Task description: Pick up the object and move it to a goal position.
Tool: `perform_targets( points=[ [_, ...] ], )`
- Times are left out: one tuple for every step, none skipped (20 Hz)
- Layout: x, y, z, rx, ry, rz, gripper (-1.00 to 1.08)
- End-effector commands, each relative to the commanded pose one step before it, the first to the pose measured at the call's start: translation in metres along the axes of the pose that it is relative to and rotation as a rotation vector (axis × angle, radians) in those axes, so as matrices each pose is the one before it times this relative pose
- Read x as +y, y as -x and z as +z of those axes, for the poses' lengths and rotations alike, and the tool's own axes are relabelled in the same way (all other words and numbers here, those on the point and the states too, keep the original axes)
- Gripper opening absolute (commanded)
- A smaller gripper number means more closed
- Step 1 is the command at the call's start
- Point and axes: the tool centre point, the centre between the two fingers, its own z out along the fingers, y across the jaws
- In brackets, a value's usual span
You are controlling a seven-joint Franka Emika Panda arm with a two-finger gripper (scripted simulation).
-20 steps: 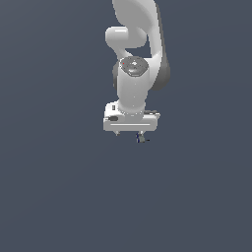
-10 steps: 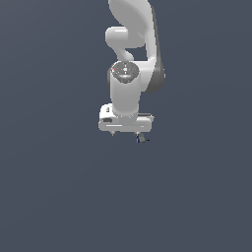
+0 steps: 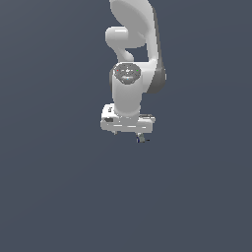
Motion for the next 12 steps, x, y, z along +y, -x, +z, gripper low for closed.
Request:
perform_targets(
  points=[
    [-0.00310,0.00144,0.00265,0.00006,-0.00170,0.03135,1.00],
    [-0.00136,0.00073,0.00125,0.00004,-0.00080,0.01519,1.00],
    [-0.00146,0.00081,0.00134,0.00006,-0.00084,0.01642,1.00],
    [-0.00154,0.00090,0.00143,0.00007,-0.00088,0.01762,1.00],
    [-0.00161,0.00099,0.00151,0.00007,-0.00091,0.01872,1.00],
    [-0.00166,0.00110,0.00161,0.00005,-0.00094,0.01997,1.00],
    [-0.00172,0.00121,0.00170,0.00005,-0.00097,0.02121,1.00],
    [-0.00177,0.00133,0.00179,0.00005,-0.00100,0.02248,1.00],
    [-0.00181,0.00145,0.00188,0.00004,-0.00102,0.02374,1.00],
    [-0.00181,0.00156,0.00195,0.00004,-0.00102,0.02470,1.00],
    [-0.00176,0.00162,0.00196,0.00004,-0.00099,0.02499,1.00],
    [-0.00168,0.00167,0.00195,0.00004,-0.00095,0.02502,1.00]
  ],
)
